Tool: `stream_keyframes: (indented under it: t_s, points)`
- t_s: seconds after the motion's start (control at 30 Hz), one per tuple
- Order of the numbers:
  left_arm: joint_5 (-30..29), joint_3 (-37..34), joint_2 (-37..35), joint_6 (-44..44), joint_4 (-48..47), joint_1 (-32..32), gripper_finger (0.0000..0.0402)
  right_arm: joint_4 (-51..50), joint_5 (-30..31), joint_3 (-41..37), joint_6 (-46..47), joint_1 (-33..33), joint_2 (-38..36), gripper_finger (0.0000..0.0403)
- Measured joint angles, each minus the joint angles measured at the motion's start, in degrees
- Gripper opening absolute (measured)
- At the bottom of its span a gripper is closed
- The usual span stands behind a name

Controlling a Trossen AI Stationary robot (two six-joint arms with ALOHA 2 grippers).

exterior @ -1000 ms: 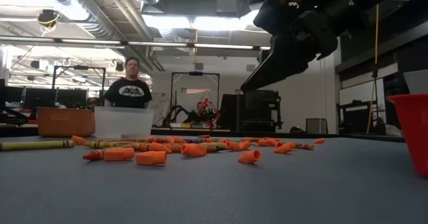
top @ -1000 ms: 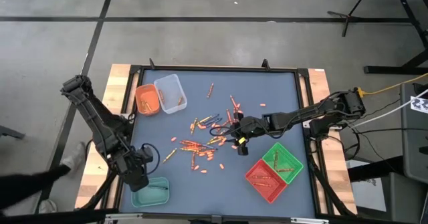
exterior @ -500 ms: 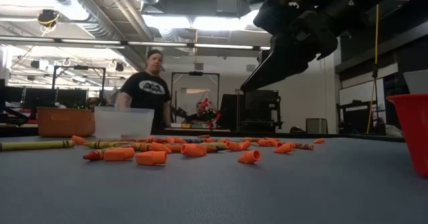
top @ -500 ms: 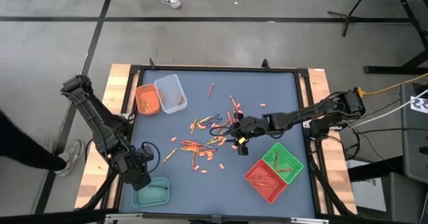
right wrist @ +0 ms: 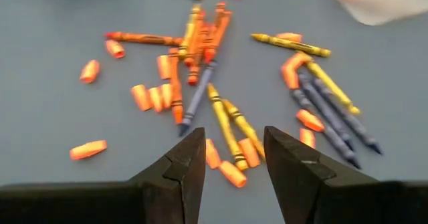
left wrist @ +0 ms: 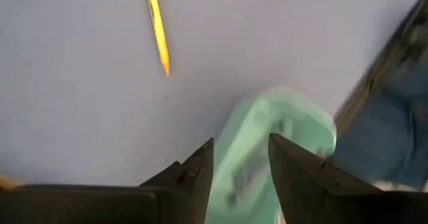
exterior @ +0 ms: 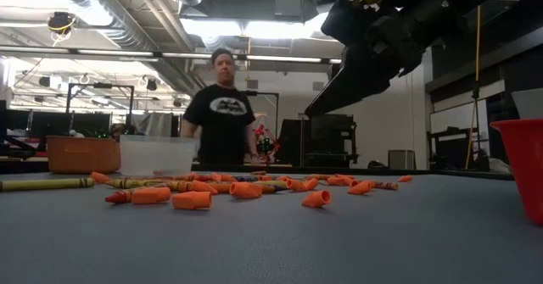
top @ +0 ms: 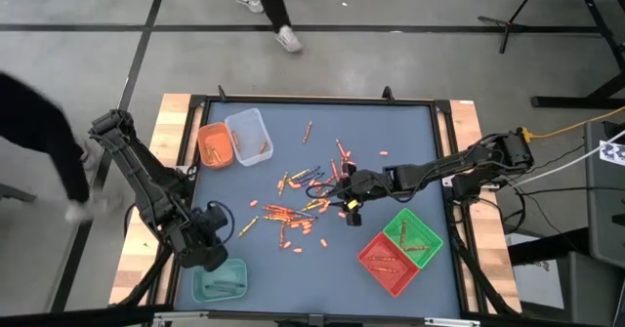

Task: Sort crayons
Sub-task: Put the light orange crayon into the green bin

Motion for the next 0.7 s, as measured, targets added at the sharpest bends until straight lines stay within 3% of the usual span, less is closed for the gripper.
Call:
stream_keyframes:
  t_s: [0.2, 0.33, 0.5, 0.7]
  points:
    - [-17.91, 0.0, -0.01, 4.89, 0.02, 0.28, 0.0129, -1.44, 9.69, 0.0, 6.34, -0.02, 0.01, 0.015]
    - [-24.67, 0.0, 0.0, 12.14, 0.04, 1.52, 0.0129, -5.92, 10.8, 0.0, 10.69, -0.01, 0.01, 0.015]
    - [-31.0, 0.0, 0.0, 19.66, 0.23, 4.69, 0.0129, -13.89, 10.74, 0.0, 17.29, 0.0, 0.01, 0.015]
    - [-32.76, 0.0, 0.0, 26.54, 0.24, 9.73, 0.0129, -22.93, 11.26, 0.0, 24.06, -0.02, 0.01, 0.015]
